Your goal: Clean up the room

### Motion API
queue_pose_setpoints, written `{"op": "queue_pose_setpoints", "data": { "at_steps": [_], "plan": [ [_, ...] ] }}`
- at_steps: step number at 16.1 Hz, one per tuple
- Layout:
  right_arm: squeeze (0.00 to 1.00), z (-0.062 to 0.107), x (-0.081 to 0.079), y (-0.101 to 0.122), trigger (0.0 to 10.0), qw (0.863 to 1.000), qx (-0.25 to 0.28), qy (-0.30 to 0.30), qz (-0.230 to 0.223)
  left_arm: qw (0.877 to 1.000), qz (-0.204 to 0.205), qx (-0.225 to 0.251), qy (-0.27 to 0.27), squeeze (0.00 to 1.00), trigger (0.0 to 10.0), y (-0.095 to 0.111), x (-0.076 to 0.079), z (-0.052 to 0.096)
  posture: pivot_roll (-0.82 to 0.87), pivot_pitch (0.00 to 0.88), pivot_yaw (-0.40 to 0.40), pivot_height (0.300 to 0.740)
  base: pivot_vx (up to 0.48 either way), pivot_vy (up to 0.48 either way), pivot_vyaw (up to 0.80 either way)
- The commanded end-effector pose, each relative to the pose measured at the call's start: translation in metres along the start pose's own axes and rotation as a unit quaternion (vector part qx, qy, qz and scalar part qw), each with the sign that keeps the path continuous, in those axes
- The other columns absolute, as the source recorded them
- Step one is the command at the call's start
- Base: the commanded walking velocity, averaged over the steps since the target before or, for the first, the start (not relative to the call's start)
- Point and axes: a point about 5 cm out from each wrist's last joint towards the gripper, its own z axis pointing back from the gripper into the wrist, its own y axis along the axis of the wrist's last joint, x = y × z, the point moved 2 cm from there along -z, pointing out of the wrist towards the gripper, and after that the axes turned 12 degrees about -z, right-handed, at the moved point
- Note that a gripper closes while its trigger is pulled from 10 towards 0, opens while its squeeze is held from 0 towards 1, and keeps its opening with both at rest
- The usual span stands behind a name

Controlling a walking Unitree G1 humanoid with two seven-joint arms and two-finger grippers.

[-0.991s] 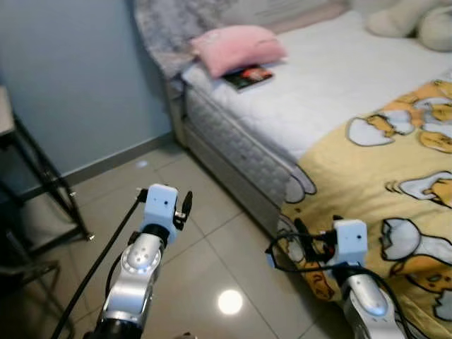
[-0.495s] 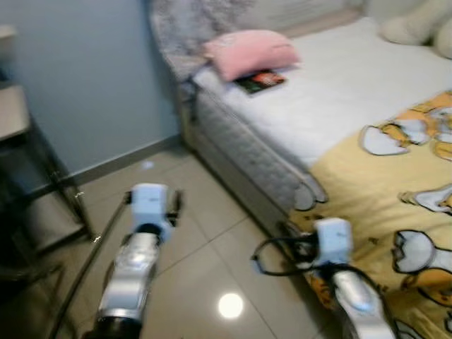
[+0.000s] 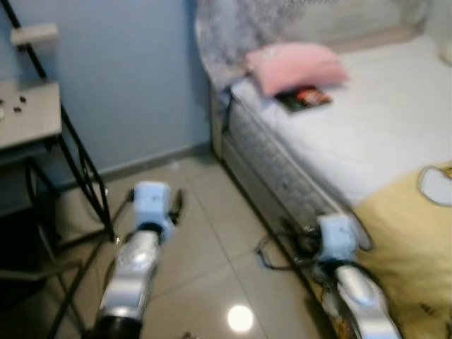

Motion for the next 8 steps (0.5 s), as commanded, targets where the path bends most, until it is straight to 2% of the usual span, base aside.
{"op": "queue_pose_setpoints", "data": {
  "at_steps": [1, 3, 4, 5, 6, 8],
  "plan": [
    [0.04, 0.0063, 0.0129, -0.0042, 10.0, 1.000, -0.008, -0.018, -0.001, 0.999, -0.013, 0.022, -0.023, 0.00, 10.0, 0.0108, 0.0131, -0.0018, -0.01, 0.000, 0.030, 0.740, 0.000, 0.000, 0.63],
    [0.04, 0.0068, 0.0137, -0.0059, 10.0, 1.000, -0.010, -0.019, -0.005, 0.997, -0.052, 0.047, -0.040, 0.00, 10.0, 0.0170, 0.0167, -0.0007, -0.01, 0.000, 0.030, 0.740, 0.000, 0.000, 0.63],
    [0.04, 0.0075, 0.0145, -0.0067, 10.0, 1.000, -0.011, -0.019, -0.006, 0.997, -0.055, 0.048, -0.039, 0.00, 10.0, 0.0172, 0.0170, -0.0004, 0.00, 0.000, 0.025, 0.740, 0.000, 0.000, 0.62],
    [0.05, 0.0078, 0.0145, -0.0071, 10.0, 1.000, -0.012, -0.016, 0.004, 0.997, -0.054, 0.046, -0.038, 0.00, 10.0, 0.0168, 0.0169, -0.0004, 0.00, 0.000, 0.024, 0.740, 0.000, 0.000, 0.61],
    [0.05, 0.0079, 0.0122, -0.0087, 10.0, 0.999, -0.018, -0.005, 0.041, 0.997, -0.051, 0.045, -0.040, 0.00, 10.0, 0.0163, 0.0173, -0.0006, 0.00, 0.000, 0.022, 0.740, 0.000, 0.000, 0.61],
    [0.08, 0.0077, 0.0110, -0.0089, 10.0, 1.000, -0.017, -0.006, 0.025, 0.998, -0.025, 0.046, -0.047, 0.00, 10.0, 0.0168, 0.0198, -0.0001, 0.01, 0.000, 0.022, 0.740, 0.000, 0.000, 0.62]
  ]
}}
